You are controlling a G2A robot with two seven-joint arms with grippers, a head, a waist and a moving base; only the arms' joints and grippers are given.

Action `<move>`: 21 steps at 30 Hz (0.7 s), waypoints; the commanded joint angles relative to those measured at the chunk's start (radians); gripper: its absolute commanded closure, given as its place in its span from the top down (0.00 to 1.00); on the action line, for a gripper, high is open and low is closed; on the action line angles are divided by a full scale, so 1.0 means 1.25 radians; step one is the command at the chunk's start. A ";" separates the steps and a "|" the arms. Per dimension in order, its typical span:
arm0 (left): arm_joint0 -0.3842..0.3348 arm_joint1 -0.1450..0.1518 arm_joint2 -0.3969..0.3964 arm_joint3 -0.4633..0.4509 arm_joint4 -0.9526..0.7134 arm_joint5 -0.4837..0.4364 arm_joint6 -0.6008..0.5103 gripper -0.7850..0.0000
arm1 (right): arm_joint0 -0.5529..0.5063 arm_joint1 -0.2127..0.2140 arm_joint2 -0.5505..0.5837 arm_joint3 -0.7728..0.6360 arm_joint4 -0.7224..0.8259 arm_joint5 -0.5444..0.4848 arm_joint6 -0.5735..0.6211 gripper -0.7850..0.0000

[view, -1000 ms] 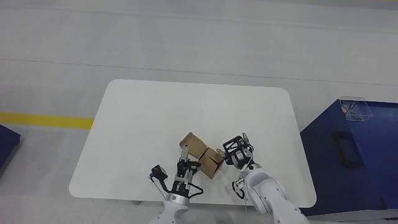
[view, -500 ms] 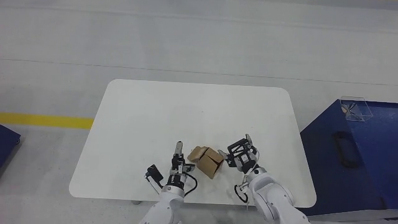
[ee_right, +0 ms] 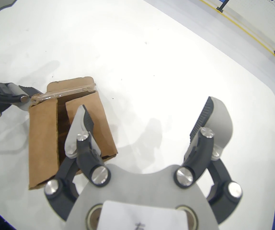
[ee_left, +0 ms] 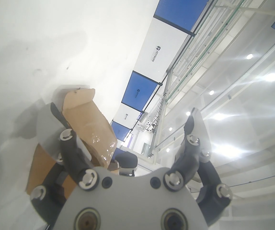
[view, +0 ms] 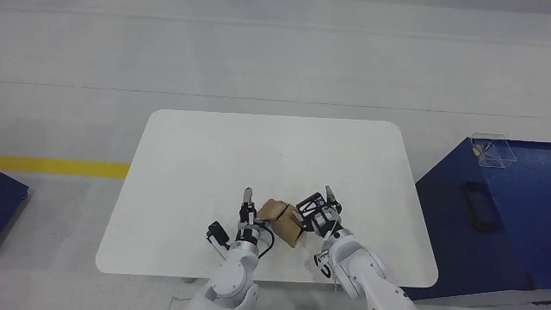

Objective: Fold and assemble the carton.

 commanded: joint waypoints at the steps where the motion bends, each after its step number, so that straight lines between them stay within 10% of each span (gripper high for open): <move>1: -0.013 -0.005 -0.003 0.019 -0.010 -0.004 -0.005 1.00 | 0.004 -0.002 -0.003 0.005 0.000 -0.002 0.004 1.00; 21: -0.001 0.002 -0.069 -0.023 0.001 -0.042 -0.281 1.00 | 0.016 -0.010 0.015 0.018 -0.022 -0.026 0.018 1.00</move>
